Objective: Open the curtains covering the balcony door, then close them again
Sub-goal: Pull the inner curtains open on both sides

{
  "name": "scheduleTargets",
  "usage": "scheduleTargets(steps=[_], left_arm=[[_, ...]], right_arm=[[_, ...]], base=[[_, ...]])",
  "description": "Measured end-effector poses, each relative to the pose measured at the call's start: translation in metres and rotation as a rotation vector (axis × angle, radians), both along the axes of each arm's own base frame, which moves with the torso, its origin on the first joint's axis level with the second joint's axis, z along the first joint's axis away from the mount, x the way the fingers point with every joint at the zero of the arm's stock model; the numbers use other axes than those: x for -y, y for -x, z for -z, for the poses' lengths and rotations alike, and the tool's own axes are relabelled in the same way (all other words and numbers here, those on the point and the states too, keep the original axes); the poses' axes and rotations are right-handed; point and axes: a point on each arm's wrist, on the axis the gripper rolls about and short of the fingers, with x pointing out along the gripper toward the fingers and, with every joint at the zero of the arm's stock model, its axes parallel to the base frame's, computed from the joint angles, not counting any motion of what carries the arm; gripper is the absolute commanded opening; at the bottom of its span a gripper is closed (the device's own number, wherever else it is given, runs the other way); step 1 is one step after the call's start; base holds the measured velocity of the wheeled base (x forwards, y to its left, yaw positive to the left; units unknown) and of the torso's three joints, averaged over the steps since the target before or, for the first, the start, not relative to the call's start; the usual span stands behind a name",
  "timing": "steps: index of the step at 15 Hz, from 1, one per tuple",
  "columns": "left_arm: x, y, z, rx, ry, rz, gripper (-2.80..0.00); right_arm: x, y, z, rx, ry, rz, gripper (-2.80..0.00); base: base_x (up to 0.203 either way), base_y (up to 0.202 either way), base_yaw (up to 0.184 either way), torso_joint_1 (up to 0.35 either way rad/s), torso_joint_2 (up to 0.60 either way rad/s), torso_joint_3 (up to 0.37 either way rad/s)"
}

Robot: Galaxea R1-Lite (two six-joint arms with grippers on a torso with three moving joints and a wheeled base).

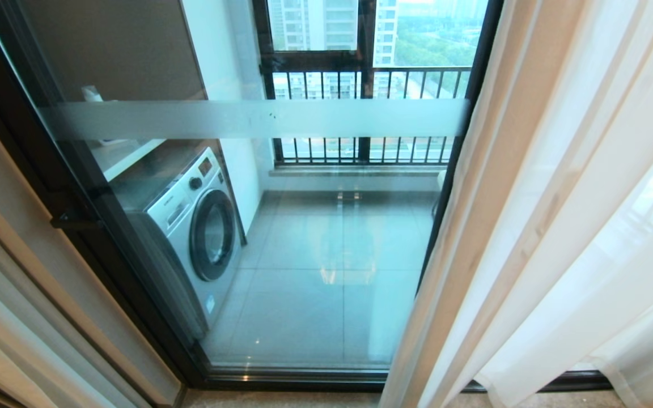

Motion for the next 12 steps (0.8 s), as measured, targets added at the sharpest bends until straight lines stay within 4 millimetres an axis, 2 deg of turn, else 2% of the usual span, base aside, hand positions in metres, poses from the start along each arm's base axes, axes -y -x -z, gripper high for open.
scheduleTargets(steps=[9,12], left_arm=[[0.0,0.0,0.0,0.0,0.0,0.0,-2.8],[0.0,0.0,0.0,0.0,0.0,0.0,-2.8]], right_arm=[[0.0,0.0,0.0,0.0,0.002,0.001,-2.8],[0.0,-0.0011,-0.0003,-0.014,0.067,0.0,-2.8]], base=[[0.0,0.0,0.0,0.0,0.0,0.0],[0.0,0.0,0.0,0.0,0.0,0.0]])
